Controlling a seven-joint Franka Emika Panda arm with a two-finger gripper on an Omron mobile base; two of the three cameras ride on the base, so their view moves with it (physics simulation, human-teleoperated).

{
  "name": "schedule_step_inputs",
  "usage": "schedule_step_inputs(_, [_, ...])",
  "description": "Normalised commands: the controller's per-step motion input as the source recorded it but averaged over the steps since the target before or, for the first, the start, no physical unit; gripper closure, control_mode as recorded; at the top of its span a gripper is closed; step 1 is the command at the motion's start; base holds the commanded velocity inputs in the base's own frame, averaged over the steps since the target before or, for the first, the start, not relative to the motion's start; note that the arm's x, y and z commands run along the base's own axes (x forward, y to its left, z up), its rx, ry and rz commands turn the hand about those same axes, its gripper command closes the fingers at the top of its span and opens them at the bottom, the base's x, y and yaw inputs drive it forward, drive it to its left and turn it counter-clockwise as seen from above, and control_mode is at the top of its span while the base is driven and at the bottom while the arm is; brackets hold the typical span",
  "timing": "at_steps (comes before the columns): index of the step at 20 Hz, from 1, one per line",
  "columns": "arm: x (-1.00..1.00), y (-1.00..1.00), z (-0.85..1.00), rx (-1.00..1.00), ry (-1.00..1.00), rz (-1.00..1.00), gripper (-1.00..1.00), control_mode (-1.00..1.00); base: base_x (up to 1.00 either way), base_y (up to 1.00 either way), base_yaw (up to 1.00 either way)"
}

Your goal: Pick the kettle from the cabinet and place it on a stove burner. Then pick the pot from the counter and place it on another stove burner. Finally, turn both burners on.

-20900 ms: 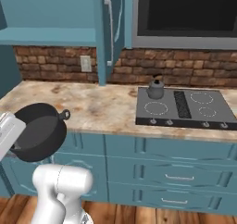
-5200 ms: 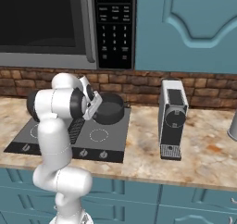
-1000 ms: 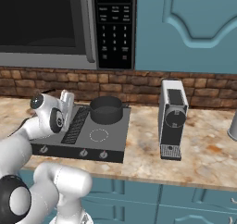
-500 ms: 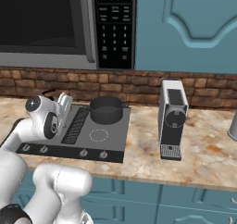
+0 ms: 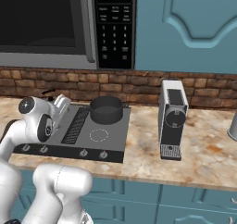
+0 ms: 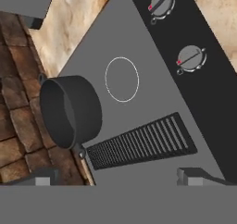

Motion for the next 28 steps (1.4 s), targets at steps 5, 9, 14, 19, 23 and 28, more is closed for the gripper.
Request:
schedule_step_inputs(5, [-0.14,0.08,0.15,0.07,0.0,-0.05,-1.0,-1.0,0.0,0.0,0.0])
schedule_step_inputs(9, [-0.13,0.09,0.21,0.13,0.0,-0.08,-1.0,-1.0,0.0,0.0,0.0])
schedule_step_inputs(14, [-0.15,0.17,0.15,0.11,0.0,-0.08,-1.0,-1.0,0.0,0.0,0.0])
schedule_step_inputs(19, [-0.11,0.17,0.22,0.06,0.0,-0.05,-1.0,-1.0,0.0,0.0,0.0])
schedule_step_inputs(23, [-0.11,0.11,0.18,-0.03,0.0,0.0,-1.0,-1.0,0.0,0.0,0.0])
schedule_step_inputs(28, [-0.12,0.12,0.29,-0.02,0.07,0.0,-1.0,-1.0,0.0,0.0,0.0])
